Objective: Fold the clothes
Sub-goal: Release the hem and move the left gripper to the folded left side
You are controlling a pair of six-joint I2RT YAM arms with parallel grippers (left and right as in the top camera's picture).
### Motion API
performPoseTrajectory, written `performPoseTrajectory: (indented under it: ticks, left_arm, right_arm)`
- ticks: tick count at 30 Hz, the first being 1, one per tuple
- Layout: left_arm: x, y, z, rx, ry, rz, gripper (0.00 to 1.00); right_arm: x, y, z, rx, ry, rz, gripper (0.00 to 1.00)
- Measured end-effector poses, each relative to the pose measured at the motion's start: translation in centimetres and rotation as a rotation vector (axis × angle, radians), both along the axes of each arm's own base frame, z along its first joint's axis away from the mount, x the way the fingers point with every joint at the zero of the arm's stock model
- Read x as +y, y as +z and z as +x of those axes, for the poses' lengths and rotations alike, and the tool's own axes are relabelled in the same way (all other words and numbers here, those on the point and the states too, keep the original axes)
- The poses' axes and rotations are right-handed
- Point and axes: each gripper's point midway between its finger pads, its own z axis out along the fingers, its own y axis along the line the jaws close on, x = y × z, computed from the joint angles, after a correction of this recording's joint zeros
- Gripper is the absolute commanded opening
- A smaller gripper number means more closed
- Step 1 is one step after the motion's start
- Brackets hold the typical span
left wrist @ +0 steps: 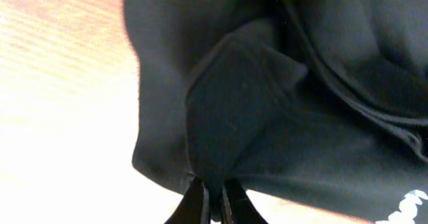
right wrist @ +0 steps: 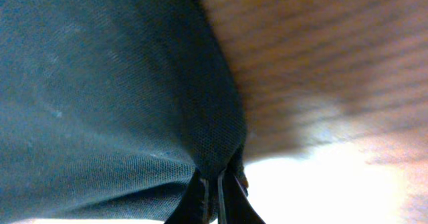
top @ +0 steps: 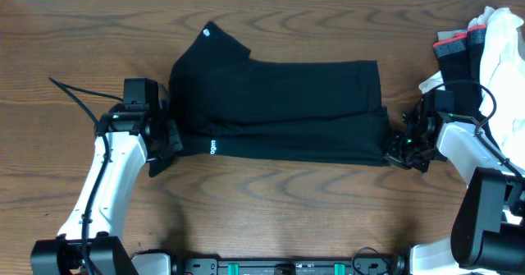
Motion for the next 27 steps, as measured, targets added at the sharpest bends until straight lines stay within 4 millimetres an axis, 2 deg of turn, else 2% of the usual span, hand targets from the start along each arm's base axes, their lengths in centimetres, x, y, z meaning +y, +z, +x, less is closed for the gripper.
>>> performPoseTrajectory:
  ticks: [7,9,10,11,15,17,19,23,27]
  left_arm:
    - [2.8,-0.2,-1.5,0.051,0.113,0.055,0.06]
    - [3.2,-0.2,-2.0,0.069,0.141,0.054,0.15]
    - [3.4,-0.2,-2.3,0.080,0.151,0.055,0.27]
    - [3.7,-0.3,-2.6,0.090,0.161,0.063,0.35]
    - [4.7,-0.2,-3.1,0.104,0.204,0.094,0.46]
    - [4.8,-0.2,-3.2,0.106,0.213,0.101,0.47]
    - [4.9,-0.2,-3.2,0.105,0.213,0.104,0.47]
    - [4.8,-0.1,-2.7,0.083,0.211,0.096,0.46]
    - [3.3,-0.1,-1.2,0.036,0.134,0.025,0.47]
  right_arm:
    - [-1.0,0.0,-0.9,0.042,-0.020,-0.060,0.01]
    - [-1.0,0.0,-0.9,0.042,-0.020,-0.060,0.02]
    - [-1.0,0.0,-1.0,0.043,-0.021,-0.062,0.04]
    - [-1.1,0.0,-1.0,0.045,-0.022,-0.066,0.06]
    - [-1.9,-0.1,-1.2,0.056,-0.036,-0.108,0.35]
    - [-2.5,-0.2,-1.3,0.062,-0.039,-0.137,0.44]
    - [-2.9,-0.2,-1.5,0.067,-0.040,-0.158,0.49]
    - [-3.0,-0.2,-2.1,0.092,-0.036,-0.169,0.50]
    - [-3.0,0.2,-2.3,0.108,-0.030,-0.167,0.50]
